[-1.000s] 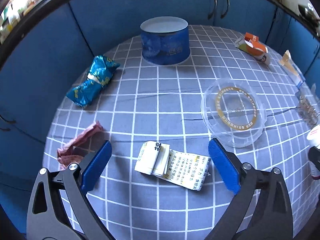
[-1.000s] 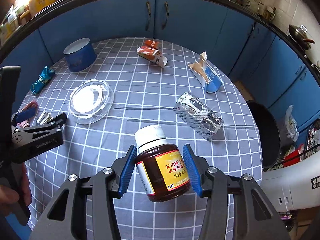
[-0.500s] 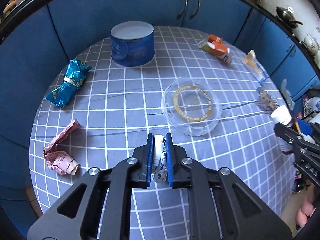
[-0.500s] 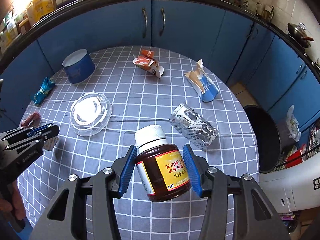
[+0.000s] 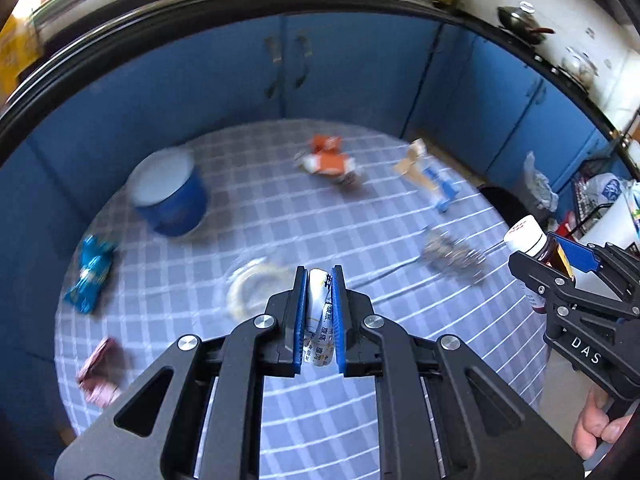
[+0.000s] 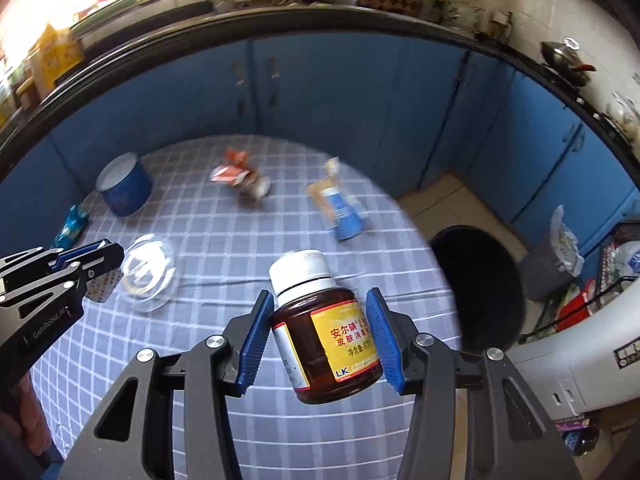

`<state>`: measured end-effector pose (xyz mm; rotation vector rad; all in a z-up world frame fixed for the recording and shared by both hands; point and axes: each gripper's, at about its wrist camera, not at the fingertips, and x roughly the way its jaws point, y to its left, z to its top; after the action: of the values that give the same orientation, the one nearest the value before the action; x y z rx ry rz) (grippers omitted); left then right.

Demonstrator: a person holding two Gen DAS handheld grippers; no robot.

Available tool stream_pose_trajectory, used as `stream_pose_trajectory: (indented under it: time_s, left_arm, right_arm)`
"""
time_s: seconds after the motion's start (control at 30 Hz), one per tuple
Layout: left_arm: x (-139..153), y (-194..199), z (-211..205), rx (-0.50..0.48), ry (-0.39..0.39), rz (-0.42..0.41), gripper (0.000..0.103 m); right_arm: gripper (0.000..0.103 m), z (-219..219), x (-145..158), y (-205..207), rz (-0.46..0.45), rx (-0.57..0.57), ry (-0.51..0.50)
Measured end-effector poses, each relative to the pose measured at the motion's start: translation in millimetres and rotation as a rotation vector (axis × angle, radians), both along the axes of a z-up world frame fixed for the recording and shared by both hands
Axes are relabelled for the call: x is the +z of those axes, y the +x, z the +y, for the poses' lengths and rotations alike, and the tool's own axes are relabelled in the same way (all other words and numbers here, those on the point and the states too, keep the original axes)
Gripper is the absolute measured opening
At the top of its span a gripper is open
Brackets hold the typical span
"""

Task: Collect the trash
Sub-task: 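Carry the bottle and packet to the bin and open both tools over it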

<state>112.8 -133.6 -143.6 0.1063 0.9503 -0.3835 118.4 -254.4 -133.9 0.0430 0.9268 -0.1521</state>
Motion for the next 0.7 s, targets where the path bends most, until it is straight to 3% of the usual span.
stream_pose_trajectory:
  time_s: [0.33,0.7]
  left_arm:
    - [19,10,-91,-0.134,-0.007,-0.034,0.012]
    - [46,19,-172,-0.233,-0.021,-0.087,0.012]
  right_arm:
    - [0.047,-85,28,2,-0.042,-0.146,-0.047]
    - [0.047,-148,51,12,-0.104,-0.238,-0.091]
